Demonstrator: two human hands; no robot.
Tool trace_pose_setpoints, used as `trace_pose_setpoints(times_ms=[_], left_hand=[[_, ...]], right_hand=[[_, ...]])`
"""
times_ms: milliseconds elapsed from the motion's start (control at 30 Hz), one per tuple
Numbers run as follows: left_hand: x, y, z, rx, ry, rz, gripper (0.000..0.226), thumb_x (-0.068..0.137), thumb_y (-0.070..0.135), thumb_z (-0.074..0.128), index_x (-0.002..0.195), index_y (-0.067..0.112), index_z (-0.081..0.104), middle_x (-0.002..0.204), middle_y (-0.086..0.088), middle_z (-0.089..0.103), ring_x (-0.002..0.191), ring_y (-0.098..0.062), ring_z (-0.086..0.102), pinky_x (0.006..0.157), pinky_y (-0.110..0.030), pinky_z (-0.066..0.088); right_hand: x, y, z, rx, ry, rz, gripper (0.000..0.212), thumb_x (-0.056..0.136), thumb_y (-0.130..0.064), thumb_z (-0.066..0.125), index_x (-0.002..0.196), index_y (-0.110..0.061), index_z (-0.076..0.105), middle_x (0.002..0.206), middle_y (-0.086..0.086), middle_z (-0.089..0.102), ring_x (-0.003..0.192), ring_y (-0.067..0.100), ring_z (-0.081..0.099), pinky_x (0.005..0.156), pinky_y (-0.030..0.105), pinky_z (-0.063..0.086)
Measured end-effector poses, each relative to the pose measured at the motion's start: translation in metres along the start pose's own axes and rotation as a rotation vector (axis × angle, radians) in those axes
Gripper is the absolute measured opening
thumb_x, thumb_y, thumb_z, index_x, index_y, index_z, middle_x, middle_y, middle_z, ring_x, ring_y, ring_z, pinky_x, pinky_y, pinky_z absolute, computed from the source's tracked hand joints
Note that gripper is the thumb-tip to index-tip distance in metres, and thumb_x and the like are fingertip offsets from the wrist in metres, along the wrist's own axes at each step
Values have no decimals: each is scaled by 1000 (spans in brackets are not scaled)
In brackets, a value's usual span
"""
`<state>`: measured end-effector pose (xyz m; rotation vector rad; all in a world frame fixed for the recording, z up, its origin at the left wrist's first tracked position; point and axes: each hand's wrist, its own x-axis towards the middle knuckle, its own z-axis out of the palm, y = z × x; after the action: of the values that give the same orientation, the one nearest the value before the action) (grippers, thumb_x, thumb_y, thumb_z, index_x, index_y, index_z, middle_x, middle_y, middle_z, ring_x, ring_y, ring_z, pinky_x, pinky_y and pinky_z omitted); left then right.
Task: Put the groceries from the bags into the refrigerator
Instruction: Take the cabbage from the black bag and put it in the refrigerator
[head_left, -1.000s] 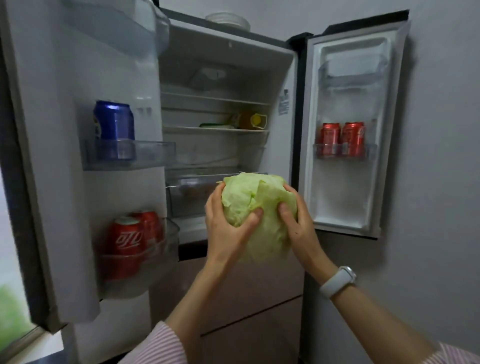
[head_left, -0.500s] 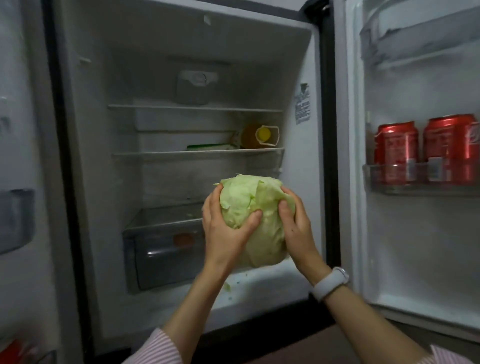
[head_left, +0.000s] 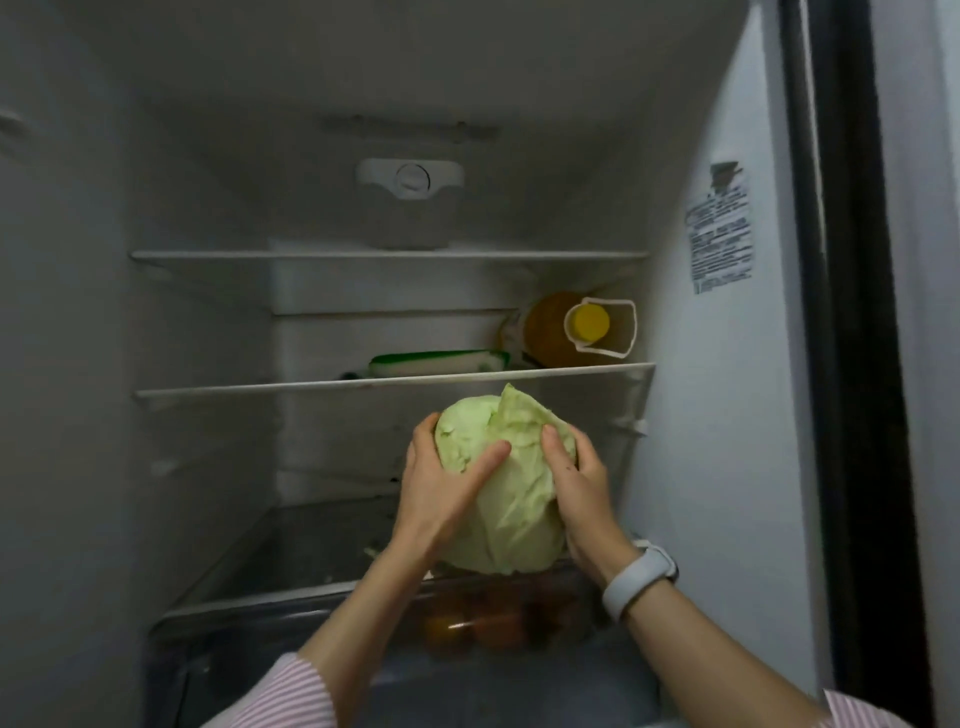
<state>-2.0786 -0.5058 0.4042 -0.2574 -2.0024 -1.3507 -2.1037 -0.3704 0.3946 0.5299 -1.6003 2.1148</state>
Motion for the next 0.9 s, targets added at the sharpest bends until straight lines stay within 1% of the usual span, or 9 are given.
trace_pose_setpoints(times_ms=[200, 333, 433, 533, 600, 667, 733, 800, 900], left_hand=[[51, -41, 5, 13, -344, -26, 106, 47, 61, 73, 138, 31, 28, 124, 9, 50, 107, -9, 50, 91, -24, 41], [89, -66, 27, -94, -231, -59, 93, 65, 34, 81, 142, 23, 30, 123, 10, 46, 113, -10, 47, 93, -22, 36], [113, -86, 41, -72, -219, -32, 95, 58, 44, 82, 138, 21, 37, 121, 11, 49, 118, -12, 50, 91, -20, 36], [128, -104, 49, -89, -234, -48, 74, 65, 47, 77, 128, 26, 45, 122, 9, 56, 112, -9, 55, 89, -20, 40], [134, -112, 52, -43, -213, -53, 67, 75, 48, 69, 132, 23, 43, 127, 5, 55, 114, -10, 53, 92, -21, 38], [136, -113, 55, -7, -206, -50, 76, 71, 60, 62, 134, 22, 42, 133, 2, 53, 119, -14, 51, 96, -22, 37], [134, -110, 57, 3, -220, -56, 75, 75, 57, 61, 136, 19, 39, 137, -1, 49, 123, -16, 48, 99, -23, 35], [132, -109, 58, 51, -225, -57, 82, 75, 60, 57, 140, 16, 34, 141, -3, 44, 126, -18, 45, 103, -26, 33], [130, -111, 55, 136, -197, -66, 101, 60, 76, 47, 141, 18, 32, 142, -6, 42, 126, -21, 44, 106, -32, 35]], right_hand=[[62, 25, -6, -20, 46, 131, 22, 91, -31, 53, 106, -15, 57, 107, 9, 64, 98, 25, 62, 87, 41, 51], [100, 46, -2, -52, 45, 176, 19, 94, -32, 48, 104, -18, 55, 103, 8, 63, 97, 26, 60, 88, 40, 49], [127, 64, -1, -171, 32, 145, 21, 94, -36, 44, 104, -22, 55, 114, 9, 61, 107, 29, 57, 99, 46, 43], [144, 82, 1, -260, 9, 90, 33, 96, -37, 40, 119, -18, 55, 127, 9, 56, 116, 28, 53, 104, 48, 38], [151, 89, 3, -347, -13, 57, 40, 97, -37, 36, 131, -18, 45, 139, 11, 45, 126, 28, 43, 110, 46, 31], [152, 91, 7, -493, -27, 58, 51, 98, -36, 30, 145, -17, 22, 151, 11, 23, 138, 29, 23, 115, 42, 18], [150, 94, 7, -658, -6, 50, 54, 99, -34, 26, 147, -17, 7, 153, 14, 12, 139, 32, 16, 114, 37, 13], [147, 96, 3, -817, 23, -7, 53, 99, -34, 26, 146, -16, 11, 151, 16, 18, 135, 35, 21, 112, 39, 18], [136, 90, -1, -921, 39, -53, 45, 98, -33, 30, 138, -13, 34, 141, 17, 36, 128, 35, 32, 108, 40, 26]])
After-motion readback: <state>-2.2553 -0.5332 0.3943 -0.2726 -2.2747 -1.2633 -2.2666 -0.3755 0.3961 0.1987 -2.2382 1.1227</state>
